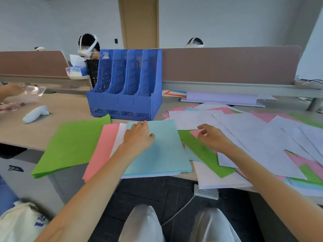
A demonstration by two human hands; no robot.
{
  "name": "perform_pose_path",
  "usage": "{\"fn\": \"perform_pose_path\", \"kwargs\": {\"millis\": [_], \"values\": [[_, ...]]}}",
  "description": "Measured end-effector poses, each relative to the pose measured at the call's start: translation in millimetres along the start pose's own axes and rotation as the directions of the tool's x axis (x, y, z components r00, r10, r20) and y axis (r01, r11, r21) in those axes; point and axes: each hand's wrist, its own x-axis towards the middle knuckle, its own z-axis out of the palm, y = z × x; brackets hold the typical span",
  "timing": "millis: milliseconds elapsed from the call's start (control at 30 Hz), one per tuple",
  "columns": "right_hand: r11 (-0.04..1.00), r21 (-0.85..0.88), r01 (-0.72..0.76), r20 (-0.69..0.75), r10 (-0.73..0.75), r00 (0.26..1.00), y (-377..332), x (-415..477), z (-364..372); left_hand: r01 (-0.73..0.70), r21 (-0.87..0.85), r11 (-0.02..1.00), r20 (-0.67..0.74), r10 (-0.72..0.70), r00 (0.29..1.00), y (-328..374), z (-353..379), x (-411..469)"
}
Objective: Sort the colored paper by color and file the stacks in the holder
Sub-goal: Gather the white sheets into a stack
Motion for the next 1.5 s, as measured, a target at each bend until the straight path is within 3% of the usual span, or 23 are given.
{"fn": "perform_pose_path", "kwargs": {"millis": [167, 333, 467, 567, 800, 933, 1033, 1133, 1267, 1367, 1400, 1467, 1500], "values": [[0.998, -0.011, -0.063, -0.097, 0.062, 0.993, 38, -3, -26, -0.178, -0.258, 0.950, 0.102, 0.210, 0.972, 54, 12, 28], [0.975, -0.138, -0.175, -0.160, 0.153, 0.975, 71, 5, -51, -0.328, -0.192, 0.925, 0.134, 0.356, 0.925, 99, 29, 69], [0.881, -0.371, -0.294, -0.017, 0.310, 0.951, 93, 11, -65, -0.302, -0.040, 0.952, 0.285, 0.301, 0.910, 113, 49, 101], [0.860, -0.422, -0.285, -0.017, 0.307, 0.952, 103, 9, -67, -0.283, 0.000, 0.959, 0.334, 0.267, 0.904, 117, 65, 113], [0.749, -0.634, -0.193, -0.152, 0.125, 0.981, 99, 0, -67, -0.339, 0.110, 0.934, 0.178, 0.317, 0.932, 134, 78, 104], [0.699, -0.699, -0.151, -0.174, 0.039, 0.984, 98, -4, -70, -0.440, 0.333, 0.834, 0.064, 0.446, 0.893, 141, 76, 93], [0.751, -0.634, -0.185, -0.229, 0.047, 0.972, 101, -4, -77, -0.504, 0.414, 0.758, 0.052, 0.533, 0.844, 146, 65, 89], [0.873, -0.433, -0.227, -0.254, 0.123, 0.959, 107, -3, -86, -0.553, 0.409, 0.726, 0.012, 0.601, 0.799, 148, 54, 88], [0.942, -0.240, -0.233, -0.319, 0.150, 0.936, 107, -8, -104, -0.614, 0.098, 0.783, -0.127, 0.622, 0.773, 161, 45, 77], [0.962, -0.170, -0.212, -0.363, 0.139, 0.922, 107, -9, -122, -0.686, -0.260, 0.680, -0.185, 0.662, 0.727, 189, 39, 53], [0.967, -0.156, -0.203, -0.373, 0.133, 0.918, 106, -9, -127, -0.645, -0.436, 0.627, -0.126, 0.667, 0.734, 199, 40, 46], [0.978, -0.118, -0.173, -0.386, 0.115, 0.915, 102, -10, -133, -0.402, -0.750, 0.526, 0.037, 0.639, 0.768, 208, 34, 38], [0.984, -0.094, -0.153, -0.389, 0.105, 0.915, 100, -12, -135, -0.272, -0.826, 0.495, 0.096, 0.598, 0.796, 207, 32, 40]]}}
